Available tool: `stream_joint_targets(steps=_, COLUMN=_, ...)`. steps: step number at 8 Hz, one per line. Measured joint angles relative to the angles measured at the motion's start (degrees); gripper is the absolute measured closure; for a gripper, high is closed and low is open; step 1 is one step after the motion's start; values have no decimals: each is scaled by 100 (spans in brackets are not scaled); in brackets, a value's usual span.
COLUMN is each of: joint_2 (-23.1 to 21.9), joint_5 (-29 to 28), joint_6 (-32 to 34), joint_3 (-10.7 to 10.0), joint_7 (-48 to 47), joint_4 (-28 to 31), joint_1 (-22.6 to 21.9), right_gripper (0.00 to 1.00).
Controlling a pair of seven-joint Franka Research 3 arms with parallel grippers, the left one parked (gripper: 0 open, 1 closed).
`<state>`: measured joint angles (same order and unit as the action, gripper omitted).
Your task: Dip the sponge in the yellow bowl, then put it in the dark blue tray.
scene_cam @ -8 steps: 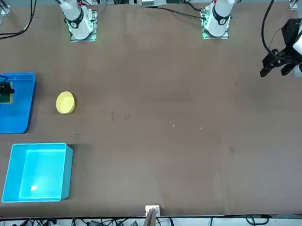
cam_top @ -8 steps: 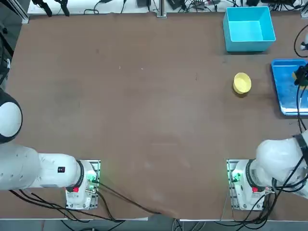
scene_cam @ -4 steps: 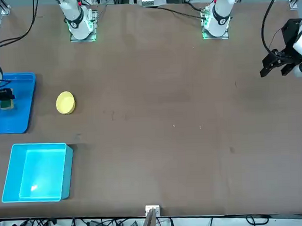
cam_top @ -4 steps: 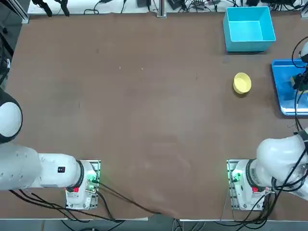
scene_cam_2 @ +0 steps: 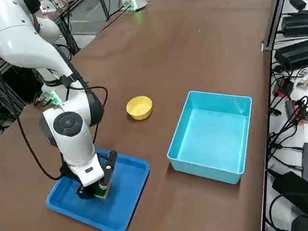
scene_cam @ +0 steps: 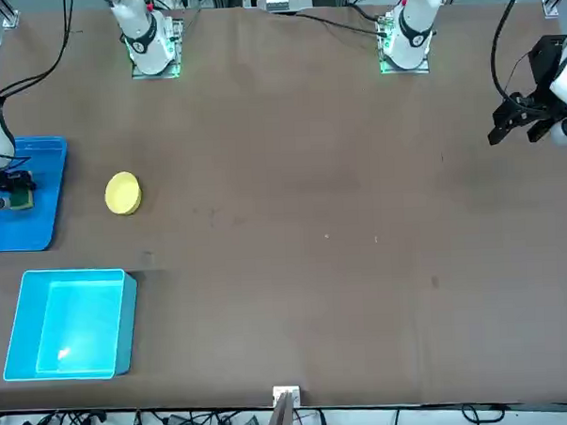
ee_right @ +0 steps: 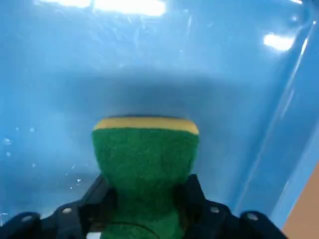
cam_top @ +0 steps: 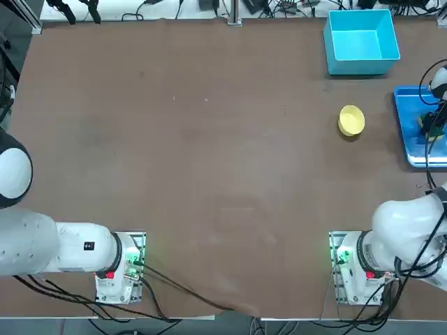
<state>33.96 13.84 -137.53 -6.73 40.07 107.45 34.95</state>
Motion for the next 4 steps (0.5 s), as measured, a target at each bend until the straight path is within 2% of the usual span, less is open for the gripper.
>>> stream_joint_targets(steps=1, joint_2=0, joint_5=-1, joint_6=0, joint_3=0, joint_7=-63, joint_4=0, joint_1=15, right_gripper=11)
stream_joint_targets(steps=2, joint_2=-1, joint_5=-1, joint_6=0, joint_3=0, joint_7=-123, joint_4=-5, joint_1=31, right_gripper=1)
stream_joint_targets(steps=4, joint_2=-114, joint_5=-19, joint_6=308, joint_3=7, joint_7=-223, joint_4=-138, joint_1=39, right_gripper=0)
